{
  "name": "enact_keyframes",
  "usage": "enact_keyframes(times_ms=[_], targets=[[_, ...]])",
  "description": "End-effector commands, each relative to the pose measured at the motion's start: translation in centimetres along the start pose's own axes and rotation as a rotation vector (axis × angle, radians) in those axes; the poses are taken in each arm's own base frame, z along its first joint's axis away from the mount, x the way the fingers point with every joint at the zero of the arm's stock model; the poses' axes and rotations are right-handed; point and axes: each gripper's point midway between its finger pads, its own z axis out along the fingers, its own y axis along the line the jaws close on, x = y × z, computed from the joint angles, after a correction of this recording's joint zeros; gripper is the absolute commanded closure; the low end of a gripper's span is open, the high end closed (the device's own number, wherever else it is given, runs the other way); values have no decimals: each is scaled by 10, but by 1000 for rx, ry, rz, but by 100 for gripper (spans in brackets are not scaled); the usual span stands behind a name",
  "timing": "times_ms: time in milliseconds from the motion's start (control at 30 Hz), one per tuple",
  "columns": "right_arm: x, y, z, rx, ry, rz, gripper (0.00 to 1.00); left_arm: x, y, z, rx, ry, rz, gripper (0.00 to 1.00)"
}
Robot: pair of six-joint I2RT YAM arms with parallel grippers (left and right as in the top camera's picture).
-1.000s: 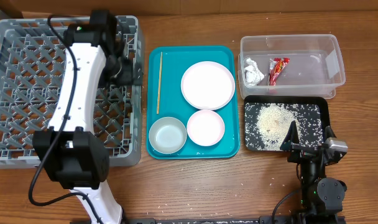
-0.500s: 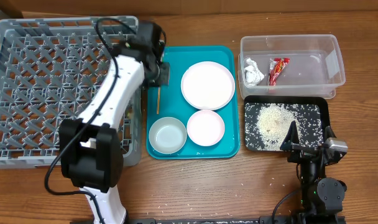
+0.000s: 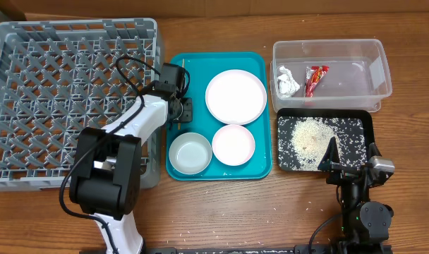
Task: Sort waste into correct bins and load items into the dishwasher
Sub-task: 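Carry the chopsticks into the dish rack with the left gripper and release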
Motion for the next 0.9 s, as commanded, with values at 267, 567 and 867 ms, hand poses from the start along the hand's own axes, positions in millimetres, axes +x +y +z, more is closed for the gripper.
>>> enact_keyframes(times_ms=[267, 567, 867], targets=[[1, -1, 0, 2, -8, 0, 0, -50, -14, -94, 43, 6, 9, 96], [1, -1, 0, 1, -8, 0, 0, -59, 72, -209, -279, -23, -68, 96], [1, -1, 0, 1, -8, 0, 0, -23, 81, -117, -153, 221, 6, 96]])
